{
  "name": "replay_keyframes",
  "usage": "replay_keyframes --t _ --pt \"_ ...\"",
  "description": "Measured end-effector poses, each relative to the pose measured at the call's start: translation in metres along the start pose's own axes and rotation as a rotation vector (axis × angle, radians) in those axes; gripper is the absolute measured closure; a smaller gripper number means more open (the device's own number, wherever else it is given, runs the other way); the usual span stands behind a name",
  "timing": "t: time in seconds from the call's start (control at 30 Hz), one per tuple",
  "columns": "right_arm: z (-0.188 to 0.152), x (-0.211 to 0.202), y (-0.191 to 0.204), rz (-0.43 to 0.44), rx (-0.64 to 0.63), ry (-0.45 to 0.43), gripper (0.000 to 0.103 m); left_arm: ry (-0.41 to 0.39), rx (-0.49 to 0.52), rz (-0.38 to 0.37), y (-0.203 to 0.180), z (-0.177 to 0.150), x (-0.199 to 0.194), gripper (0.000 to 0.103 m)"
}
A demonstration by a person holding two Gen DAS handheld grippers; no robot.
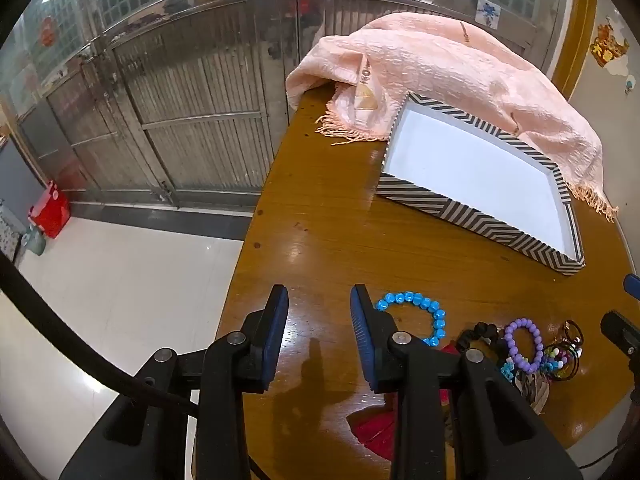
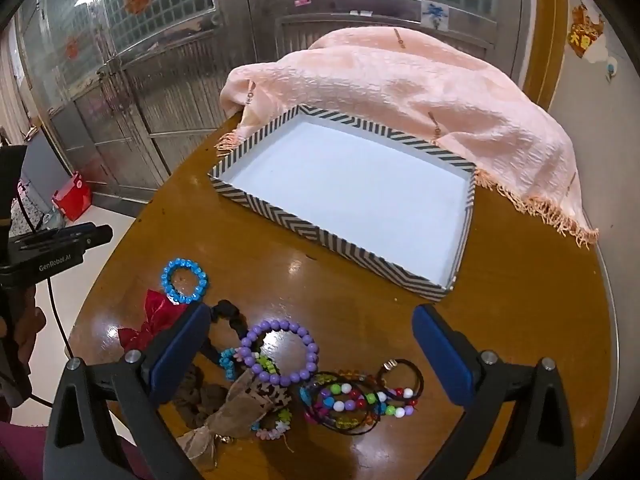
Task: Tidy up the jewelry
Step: 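Grasp the blue bead bracelet with the left tool while the right tool grasps the purple bracelet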
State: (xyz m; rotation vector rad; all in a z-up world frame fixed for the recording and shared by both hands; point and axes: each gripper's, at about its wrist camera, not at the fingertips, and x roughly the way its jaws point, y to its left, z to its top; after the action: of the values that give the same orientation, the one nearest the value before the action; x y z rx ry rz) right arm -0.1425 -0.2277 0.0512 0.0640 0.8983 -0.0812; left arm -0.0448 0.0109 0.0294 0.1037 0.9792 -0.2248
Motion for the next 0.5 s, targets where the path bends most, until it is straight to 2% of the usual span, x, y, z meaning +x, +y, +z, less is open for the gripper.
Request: replay_keyframes --t 0.07,0.37,0.5 --pt "0.003 -0.001 0.002 -0.005 -0.006 -0.01 0.0 0.001 -0.006 0.01 0.002 0.0 0.0 0.087" --pt "0.012 0.0 0.006 0.069 0.003 -0.073 0.0 0.019 -0.027 0.017 0.006 -0.005 0.002 0.087" --pt "0.012 -0.002 0.0 0.086 0.007 -0.049 0.0 0.034 -0.031 0.009 0.005 -0.007 0.005 0.087"
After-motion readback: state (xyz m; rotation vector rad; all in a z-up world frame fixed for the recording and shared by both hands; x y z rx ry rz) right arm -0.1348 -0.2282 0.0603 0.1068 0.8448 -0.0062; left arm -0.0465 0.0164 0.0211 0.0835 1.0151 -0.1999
